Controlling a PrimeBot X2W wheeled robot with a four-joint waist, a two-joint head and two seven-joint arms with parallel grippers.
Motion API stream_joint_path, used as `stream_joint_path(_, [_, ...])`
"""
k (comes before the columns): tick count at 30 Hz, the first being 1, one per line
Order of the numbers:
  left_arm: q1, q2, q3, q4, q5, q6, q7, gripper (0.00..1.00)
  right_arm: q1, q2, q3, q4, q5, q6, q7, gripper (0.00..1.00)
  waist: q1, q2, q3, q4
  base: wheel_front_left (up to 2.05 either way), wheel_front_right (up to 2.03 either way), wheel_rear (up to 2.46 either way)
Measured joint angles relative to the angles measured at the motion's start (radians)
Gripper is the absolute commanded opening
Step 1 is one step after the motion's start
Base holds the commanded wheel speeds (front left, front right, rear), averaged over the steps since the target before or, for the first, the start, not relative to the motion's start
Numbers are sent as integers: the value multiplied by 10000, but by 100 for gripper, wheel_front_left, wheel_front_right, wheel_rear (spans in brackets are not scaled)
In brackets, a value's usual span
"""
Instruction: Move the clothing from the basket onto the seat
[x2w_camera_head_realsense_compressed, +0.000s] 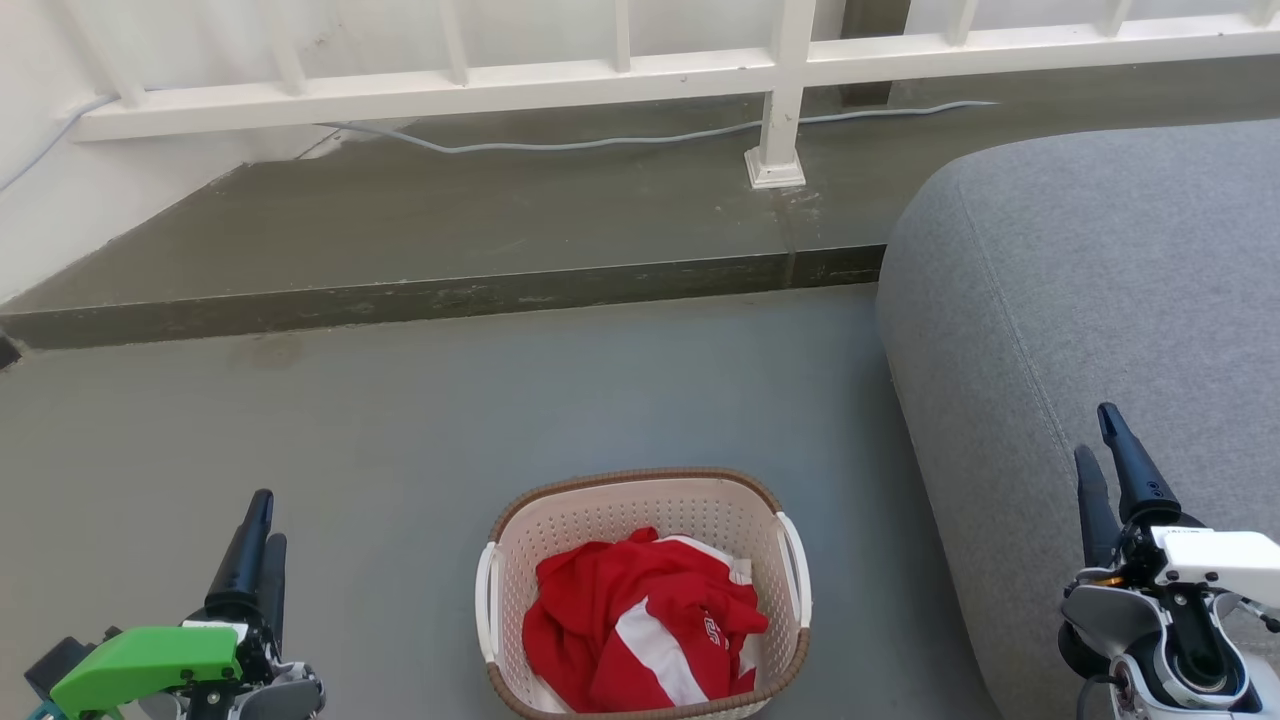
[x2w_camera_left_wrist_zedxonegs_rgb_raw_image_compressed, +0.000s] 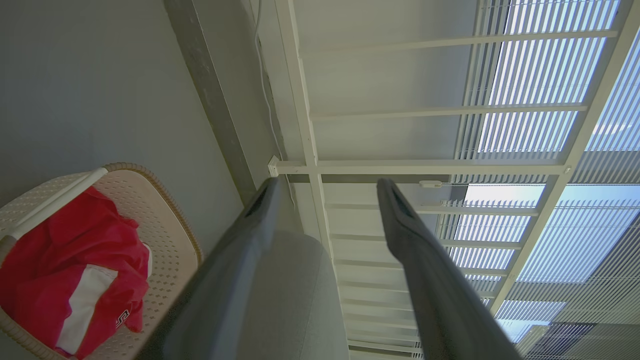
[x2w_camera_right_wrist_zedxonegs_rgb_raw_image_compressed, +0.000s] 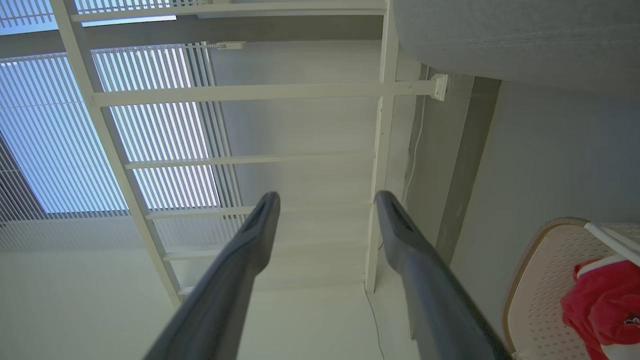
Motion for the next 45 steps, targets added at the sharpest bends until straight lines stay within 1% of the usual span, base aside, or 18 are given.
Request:
stream_joint_path(4, [-2, 69, -100, -48, 514, 0, -192, 100, -19, -54, 111, -21, -328, 0, -144, 100, 0, 0, 0, 1, 0, 0, 0])
stream_joint_path(10, [-13, 360, -301, -274, 1369, 0, -500, 100, -65, -255, 280, -100, -1080, -2, -454, 100, 0, 0, -7, -1, 0, 0, 0])
stream_joint_path(14, [-38, 566, -466, -355, 2010, 0, -629, 100, -86, -472, 445, -167, -1831, 0, -577, 100, 0, 0, -17, -6, 0, 0, 0])
stream_joint_path(23, [-210, 811, -744, -675, 3613, 25, -846, 100, -290, -696, 779, -291, -3404, -19, -838, 100, 0, 0, -55, -23, 0, 0, 0])
stream_joint_path(30, [-279, 930, -938, -1018, 4941, 320, -1114, 100, -413, -880, 1060, -568, -4857, -226, -1030, 100, 0, 0, -79, -26, 0, 0, 0])
stream_joint_path(34, [-326, 1005, -1053, -1193, 5641, 443, -1246, 100, -519, -984, 1266, -717, -5708, -360, -1177, 100, 0, 0, -83, -25, 0, 0, 0])
stream_joint_path(37, [-375, 1047, -1229, -1267, 6163, 514, -1313, 100, -523, -1012, 1476, -736, -6297, -395, -1267, 100, 0, 0, -81, -26, 0, 0, 0])
stream_joint_path(40, [-379, 1127, -1325, -1277, 6631, 581, -1402, 100, -523, -1043, 1682, -759, -6874, -533, -1356, 100, 0, 0, -75, -29, 0, 0, 0])
stream_joint_path(41, [-379, 1127, -1325, -1277, 6631, 581, -1402, 100, -523, -1043, 1682, -759, -6874, -533, -1356, 100, 0, 0, -75, -29, 0, 0, 0])
stream_joint_path(44, [-379, 1206, -1501, -1290, 7104, 675, -1473, 100, -524, -1062, 1858, -763, -7425, -562, -1421, 100, 0, 0, -69, -31, 0, 0, 0])
stream_joint_path(45, [-379, 1206, -1569, -1300, 7356, 725, -1546, 100, -525, -1064, 1910, -765, -7611, -633, -1459, 100, 0, 0, -68, -31, 0, 0, 0])
